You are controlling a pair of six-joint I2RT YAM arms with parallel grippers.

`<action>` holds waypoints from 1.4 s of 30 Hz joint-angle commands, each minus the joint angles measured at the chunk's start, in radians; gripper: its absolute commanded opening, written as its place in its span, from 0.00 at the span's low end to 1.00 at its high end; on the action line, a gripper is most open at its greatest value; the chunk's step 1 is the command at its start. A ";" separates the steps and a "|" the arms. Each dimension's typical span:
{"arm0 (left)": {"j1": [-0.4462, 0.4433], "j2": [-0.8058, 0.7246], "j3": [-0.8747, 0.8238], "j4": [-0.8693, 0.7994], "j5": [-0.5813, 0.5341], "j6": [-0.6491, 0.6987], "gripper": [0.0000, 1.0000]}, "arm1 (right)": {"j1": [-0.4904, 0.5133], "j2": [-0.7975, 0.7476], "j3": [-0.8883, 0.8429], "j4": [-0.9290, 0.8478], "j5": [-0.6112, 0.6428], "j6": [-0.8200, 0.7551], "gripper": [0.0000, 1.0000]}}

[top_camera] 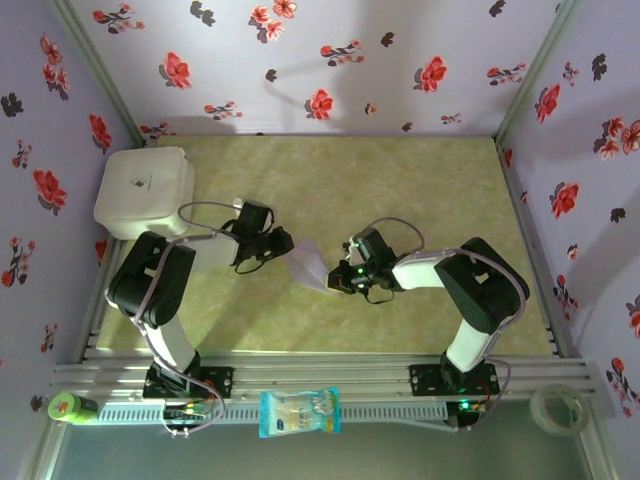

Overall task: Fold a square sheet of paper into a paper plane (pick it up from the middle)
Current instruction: Fourth fold the wing at the center of the table.

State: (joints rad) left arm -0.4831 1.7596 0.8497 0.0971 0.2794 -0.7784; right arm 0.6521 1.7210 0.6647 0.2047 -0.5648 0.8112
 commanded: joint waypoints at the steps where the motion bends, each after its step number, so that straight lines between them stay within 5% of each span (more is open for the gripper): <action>1: 0.015 0.038 -0.008 0.013 -0.040 0.003 0.15 | -0.007 0.039 -0.046 -0.203 0.078 -0.032 0.00; 14: 0.031 -0.066 -0.024 -0.057 -0.055 -0.004 0.16 | -0.006 0.039 -0.050 -0.194 0.077 -0.025 0.00; 20: -0.045 -0.136 -0.011 -0.076 -0.060 -0.050 0.16 | -0.006 0.038 -0.053 -0.185 0.080 -0.018 0.00; 30: -0.212 0.004 -0.025 0.136 -0.003 -0.184 0.14 | -0.008 0.029 -0.058 -0.177 0.085 -0.008 0.00; 42: -0.223 0.044 -0.096 0.087 -0.062 -0.170 0.10 | -0.007 -0.093 -0.014 -0.154 -0.001 -0.010 0.05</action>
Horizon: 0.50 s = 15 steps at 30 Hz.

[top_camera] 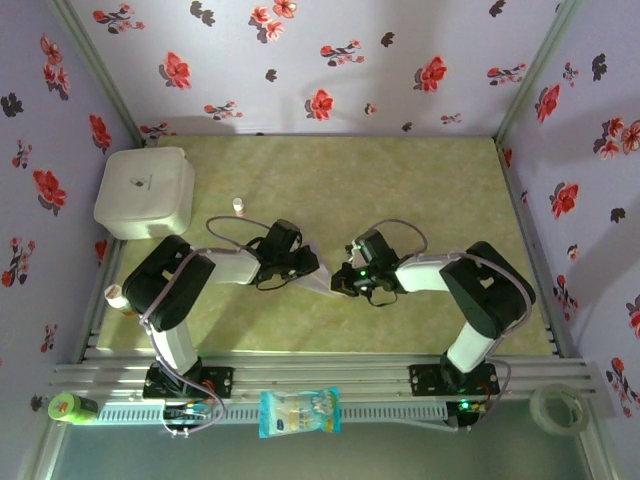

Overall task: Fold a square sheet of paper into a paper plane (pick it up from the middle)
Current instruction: Fourth fold the wing at the center of the table.

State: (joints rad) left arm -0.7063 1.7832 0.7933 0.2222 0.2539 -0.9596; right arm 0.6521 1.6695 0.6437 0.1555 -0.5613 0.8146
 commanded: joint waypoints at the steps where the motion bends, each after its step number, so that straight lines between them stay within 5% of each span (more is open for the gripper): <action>1: 0.001 0.022 -0.043 -0.040 -0.036 0.014 0.09 | -0.006 -0.050 0.018 -0.113 -0.011 -0.019 0.05; 15: 0.002 0.034 -0.039 -0.058 -0.037 0.030 0.09 | -0.009 -0.060 -0.069 -0.169 0.034 -0.060 0.06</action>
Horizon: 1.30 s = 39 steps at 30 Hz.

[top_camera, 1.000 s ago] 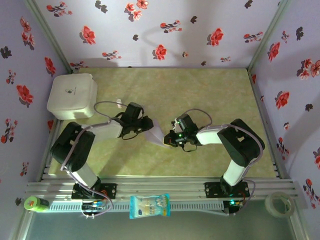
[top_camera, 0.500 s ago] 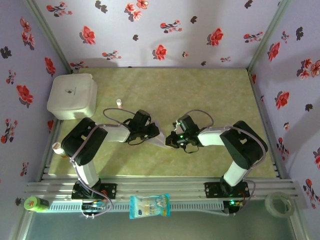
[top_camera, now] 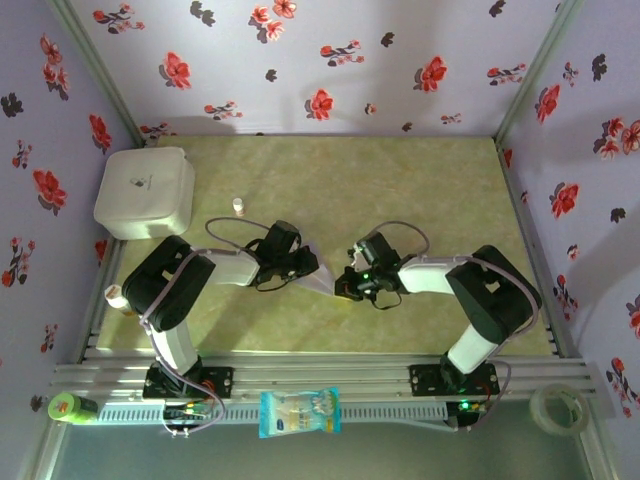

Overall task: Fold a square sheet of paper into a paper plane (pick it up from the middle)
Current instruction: Fourth fold the wing at the center of the table.

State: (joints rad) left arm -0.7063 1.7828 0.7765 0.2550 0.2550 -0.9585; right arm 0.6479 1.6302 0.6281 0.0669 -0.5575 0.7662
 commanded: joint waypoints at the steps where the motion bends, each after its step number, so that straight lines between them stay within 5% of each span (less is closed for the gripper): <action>1: 0.003 0.035 -0.020 -0.092 -0.037 0.030 0.09 | -0.005 -0.044 -0.061 -0.083 0.028 -0.006 0.06; 15: 0.017 0.037 -0.021 -0.080 0.007 -0.012 0.09 | -0.023 -0.153 -0.056 -0.080 0.080 0.152 0.24; 39: 0.031 0.032 -0.031 -0.067 0.021 -0.028 0.09 | -0.024 -0.098 -0.061 -0.065 0.021 0.142 0.23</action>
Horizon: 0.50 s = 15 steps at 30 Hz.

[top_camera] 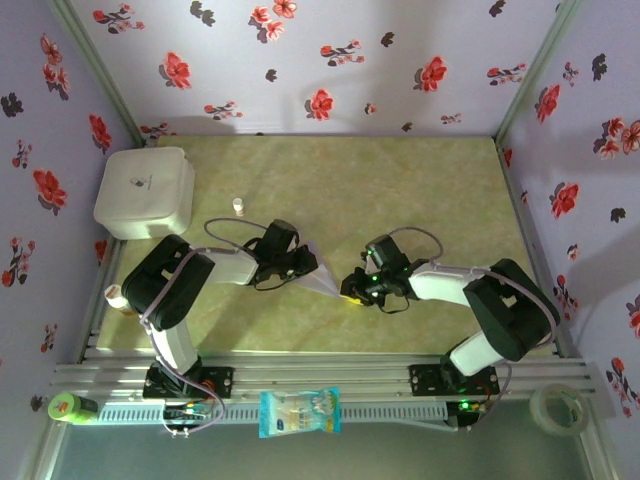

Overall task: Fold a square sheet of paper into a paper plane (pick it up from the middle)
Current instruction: Fourth fold the wing at the center of the table.

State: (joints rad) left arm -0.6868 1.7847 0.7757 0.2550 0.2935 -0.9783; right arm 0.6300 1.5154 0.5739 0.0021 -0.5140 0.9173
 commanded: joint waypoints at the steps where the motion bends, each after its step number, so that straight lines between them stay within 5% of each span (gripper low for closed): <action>1: 0.012 0.030 -0.030 -0.065 -0.018 -0.010 0.09 | -0.004 0.018 -0.007 0.000 -0.026 -0.011 0.23; 15: 0.014 0.031 -0.043 -0.056 -0.018 -0.019 0.09 | -0.005 -0.023 -0.014 -0.027 -0.001 -0.011 0.24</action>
State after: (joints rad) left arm -0.6842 1.7847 0.7681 0.2695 0.2989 -0.9901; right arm 0.6300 1.5177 0.5732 0.0013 -0.5308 0.9173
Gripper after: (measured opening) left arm 0.089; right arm 0.240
